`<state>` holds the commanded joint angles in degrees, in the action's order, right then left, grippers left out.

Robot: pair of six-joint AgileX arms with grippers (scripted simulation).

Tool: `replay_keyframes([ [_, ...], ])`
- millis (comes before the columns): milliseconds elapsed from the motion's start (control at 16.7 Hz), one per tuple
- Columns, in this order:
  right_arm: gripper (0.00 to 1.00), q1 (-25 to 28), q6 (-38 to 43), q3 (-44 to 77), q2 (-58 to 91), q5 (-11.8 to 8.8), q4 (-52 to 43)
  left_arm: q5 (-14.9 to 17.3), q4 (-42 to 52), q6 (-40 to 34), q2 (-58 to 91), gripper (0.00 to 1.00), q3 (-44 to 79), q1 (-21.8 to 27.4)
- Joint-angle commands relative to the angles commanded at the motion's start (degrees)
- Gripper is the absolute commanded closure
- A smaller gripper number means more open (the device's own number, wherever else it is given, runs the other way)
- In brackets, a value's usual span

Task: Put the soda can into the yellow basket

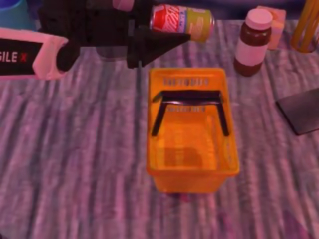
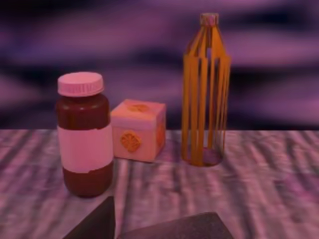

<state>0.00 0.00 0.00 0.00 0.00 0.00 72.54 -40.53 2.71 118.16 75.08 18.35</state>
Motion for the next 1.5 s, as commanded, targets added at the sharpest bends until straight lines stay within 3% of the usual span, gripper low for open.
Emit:
replay_keyframes([
  [180,0.00,0.00,0.00,0.00,0.00,0.00,0.00,0.20,-2.31,-0.07,2.02,1.00,-0.59,-0.07],
  [600,0.00,0.00,0.00,0.00,0.00,0.00,0.00,0.23,-18.19,-0.38,12.98,1.00,-4.71,-1.09],
  [900,0.00,0.00,0.00,0.00,0.00,0.00,0.00,0.20,-19.09,-0.37,13.70,1.00,-5.04,-1.16],
  [1500,0.00,0.00,0.00,0.00,0.00,0.00,0.00,0.20,-19.09,-0.37,13.70,0.25,-5.04,-1.16],
])
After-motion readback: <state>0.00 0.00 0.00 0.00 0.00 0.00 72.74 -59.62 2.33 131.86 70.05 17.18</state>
